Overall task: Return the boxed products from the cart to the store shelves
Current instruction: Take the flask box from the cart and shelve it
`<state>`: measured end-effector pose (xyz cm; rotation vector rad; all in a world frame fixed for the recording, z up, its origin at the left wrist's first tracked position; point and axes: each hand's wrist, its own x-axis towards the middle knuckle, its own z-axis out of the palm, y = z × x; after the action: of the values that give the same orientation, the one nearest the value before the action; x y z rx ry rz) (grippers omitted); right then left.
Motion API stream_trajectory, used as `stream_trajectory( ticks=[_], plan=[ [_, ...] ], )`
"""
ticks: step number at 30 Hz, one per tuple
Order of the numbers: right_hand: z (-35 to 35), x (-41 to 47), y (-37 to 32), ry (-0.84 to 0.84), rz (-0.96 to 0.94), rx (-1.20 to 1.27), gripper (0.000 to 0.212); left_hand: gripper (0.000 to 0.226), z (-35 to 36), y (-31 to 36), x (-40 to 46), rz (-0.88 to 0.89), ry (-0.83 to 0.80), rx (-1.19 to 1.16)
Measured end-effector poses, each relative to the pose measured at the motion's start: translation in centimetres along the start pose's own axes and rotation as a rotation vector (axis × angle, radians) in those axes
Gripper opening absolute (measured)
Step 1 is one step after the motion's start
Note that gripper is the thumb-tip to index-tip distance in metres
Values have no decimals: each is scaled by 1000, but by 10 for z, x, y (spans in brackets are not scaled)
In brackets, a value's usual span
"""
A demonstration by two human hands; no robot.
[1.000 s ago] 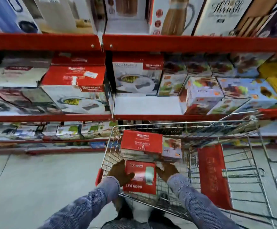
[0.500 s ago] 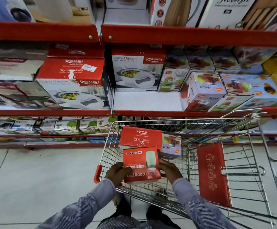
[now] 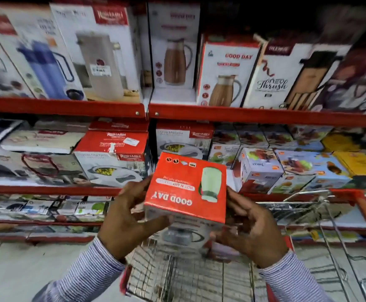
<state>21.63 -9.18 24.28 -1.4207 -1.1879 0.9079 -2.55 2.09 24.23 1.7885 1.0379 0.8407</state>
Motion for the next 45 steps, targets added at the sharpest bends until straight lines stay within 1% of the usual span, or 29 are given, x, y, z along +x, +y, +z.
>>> stream_trajectory(
  ticks=[3, 6, 11, 13, 15, 19, 23, 26, 29, 33, 35, 39, 45],
  plan=[
    [-1, 17, -36, 59, -163, -24, 96, 87, -16, 26, 17, 149, 77, 11],
    [-5, 39, -68, 97, -307, -47, 89, 82, -27, 52, 36, 265, 145, -10],
    [-9, 68, -124, 90, -479, 0, 83, 64, -55, 99, 60, 508, 292, 78],
    [-9, 78, -141, 100, -536, 20, 83, 62, -65, 117, 69, 601, 356, 146],
    [-8, 90, -155, 108, -583, 52, 83, 64, -75, 132, 78, 649, 387, 161],
    [-6, 118, -180, 114, -615, 71, 80, 65, -88, 152, 98, 667, 434, 116],
    [-5, 141, -192, 166, -625, 4, 82, 66, -95, 156, 123, 687, 484, 121],
    [-4, 158, -192, 193, -615, -9, 85, 70, -95, 149, 142, 673, 495, 124],
    [-4, 174, -184, 210, -611, -41, 86, 70, -93, 135, 160, 679, 514, 158],
    [-3, 194, -171, 224, -562, -53, 88, 70, -86, 119, 180, 658, 507, 120],
    [-3, 203, -166, 230, -542, -61, 88, 66, -82, 113, 190, 633, 492, 88],
    [-3, 222, -158, 250, -492, -86, 87, 48, -77, 105, 208, 610, 473, 70],
    [-2, 248, -156, 275, -430, -136, 81, 67, -72, 105, 232, 558, 484, 92]
  ],
)
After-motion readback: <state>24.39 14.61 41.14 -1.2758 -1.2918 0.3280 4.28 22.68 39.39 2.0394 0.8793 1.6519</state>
